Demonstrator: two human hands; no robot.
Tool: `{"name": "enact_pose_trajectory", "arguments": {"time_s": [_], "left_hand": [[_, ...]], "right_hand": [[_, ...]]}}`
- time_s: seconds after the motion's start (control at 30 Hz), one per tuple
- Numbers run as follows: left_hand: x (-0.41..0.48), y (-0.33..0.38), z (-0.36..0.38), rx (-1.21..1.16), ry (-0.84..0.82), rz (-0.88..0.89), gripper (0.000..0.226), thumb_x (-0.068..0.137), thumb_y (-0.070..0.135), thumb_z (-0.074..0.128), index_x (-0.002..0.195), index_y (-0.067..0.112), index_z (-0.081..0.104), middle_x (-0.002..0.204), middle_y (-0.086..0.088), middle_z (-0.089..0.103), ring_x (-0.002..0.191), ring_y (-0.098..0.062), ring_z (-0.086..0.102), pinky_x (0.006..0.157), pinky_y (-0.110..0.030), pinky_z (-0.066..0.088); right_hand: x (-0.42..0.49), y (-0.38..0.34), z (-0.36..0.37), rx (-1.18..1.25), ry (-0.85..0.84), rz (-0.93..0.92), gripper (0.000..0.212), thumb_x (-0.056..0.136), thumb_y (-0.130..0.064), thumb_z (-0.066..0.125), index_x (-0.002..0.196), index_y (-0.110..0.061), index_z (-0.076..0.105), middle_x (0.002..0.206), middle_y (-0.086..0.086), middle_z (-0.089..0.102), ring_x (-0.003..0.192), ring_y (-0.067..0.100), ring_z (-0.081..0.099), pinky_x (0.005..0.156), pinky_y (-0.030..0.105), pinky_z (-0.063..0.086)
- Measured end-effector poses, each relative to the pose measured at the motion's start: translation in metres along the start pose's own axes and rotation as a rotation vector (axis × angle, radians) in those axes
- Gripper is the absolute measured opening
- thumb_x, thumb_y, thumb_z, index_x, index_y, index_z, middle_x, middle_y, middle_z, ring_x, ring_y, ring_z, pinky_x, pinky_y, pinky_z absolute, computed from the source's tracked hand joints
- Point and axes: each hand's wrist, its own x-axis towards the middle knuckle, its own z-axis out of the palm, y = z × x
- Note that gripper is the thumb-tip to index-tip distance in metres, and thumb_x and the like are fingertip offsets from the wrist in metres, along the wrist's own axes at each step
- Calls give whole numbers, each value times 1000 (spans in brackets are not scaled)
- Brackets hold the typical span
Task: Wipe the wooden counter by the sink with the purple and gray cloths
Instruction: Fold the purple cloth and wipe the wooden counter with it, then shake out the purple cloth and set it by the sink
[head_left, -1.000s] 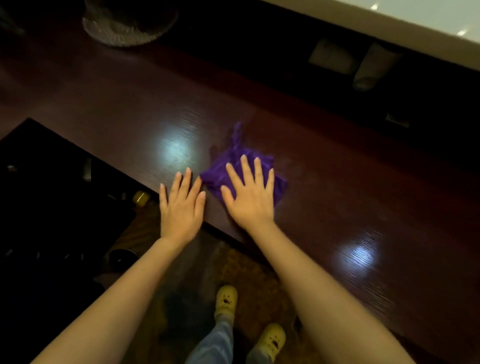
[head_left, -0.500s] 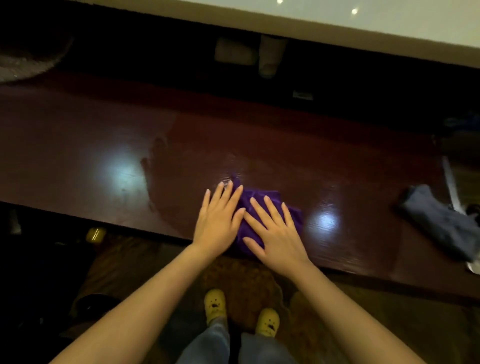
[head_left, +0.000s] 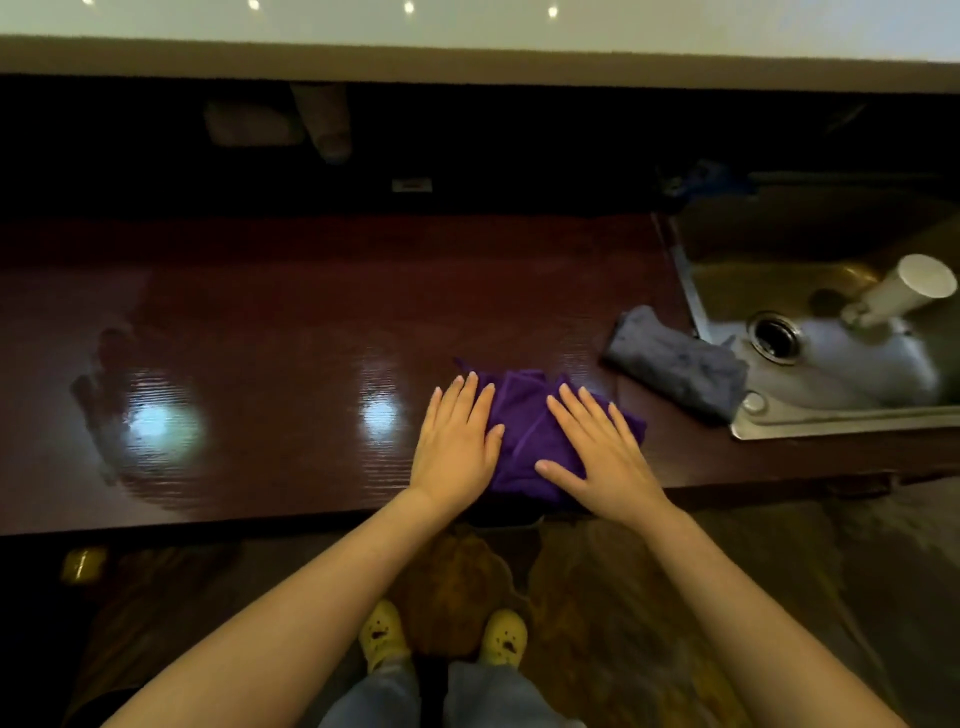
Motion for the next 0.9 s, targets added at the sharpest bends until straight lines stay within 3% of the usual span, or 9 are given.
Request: {"name": "enact_pose_trajectory", "arguments": {"time_s": [0.07,0.17,0.23,0.33,0.47,0.63,0.73,0.83,0.9], "left_hand": [[6,10,-4,-105,18,-36,54,90,33,47,139,13,35,145,-11,39,134,-27,30,113,-39,23],[20,24,-15,-301,-48,-163,67,79,28,65,138,16,35,132,-13,45,123,-30,40,105,-38,33],[33,32,-23,-403,-142,-313,77,73,22,72,138,14,32,132,-15,45,122,-30,44,101,-33,36],[49,40,-35,-489,-222,-443,61,72,18,74,127,16,48,127,-9,56,113,-23,54,87,-27,41],[55,55,-47,-694,-279,-363,41,75,4,68,111,22,60,118,-3,62,99,-13,58,80,-25,45],[55,66,-59,-732,-313,-186,43,78,-2,64,117,15,57,113,-3,63,92,-8,59,68,-5,46],[59,69,-68,-788,-293,-157,47,79,-4,62,122,11,53,114,-6,63,96,-7,62,78,-13,49],[66,78,-83,-872,-237,-106,45,80,-10,59,123,5,50,104,-2,62,80,9,62,71,-10,50],[73,82,-95,-870,-182,-63,46,80,-9,59,123,3,50,106,-3,62,81,10,62,75,-12,50]], "right_hand": [[-2,5,-13,167,46,28,87,76,-81,20,147,-32,13,158,-7,12,145,11,8,118,36,8],[9,2,-25,83,56,31,71,87,-45,52,147,-32,16,157,-2,16,141,20,20,111,42,22],[21,-7,-29,8,-10,40,70,86,-31,57,146,-30,21,153,-1,25,135,24,25,107,43,25],[33,-12,-29,89,-32,41,69,83,-21,60,143,-27,28,137,1,40,125,26,34,102,44,31],[34,10,-33,224,-15,139,72,78,-33,68,140,-20,34,127,8,47,120,29,40,102,40,37],[29,33,-51,257,-57,87,33,77,-38,69,103,-18,66,107,10,58,107,29,50,91,39,42],[23,33,-78,313,20,-12,21,76,-34,70,90,-19,66,95,6,63,94,26,59,80,39,47],[19,29,-114,238,148,-30,24,77,-33,69,95,-19,60,95,6,68,91,27,62,75,40,50],[20,28,-142,201,212,-39,26,78,-31,69,97,-19,58,97,5,66,92,26,61,77,41,49]]}}
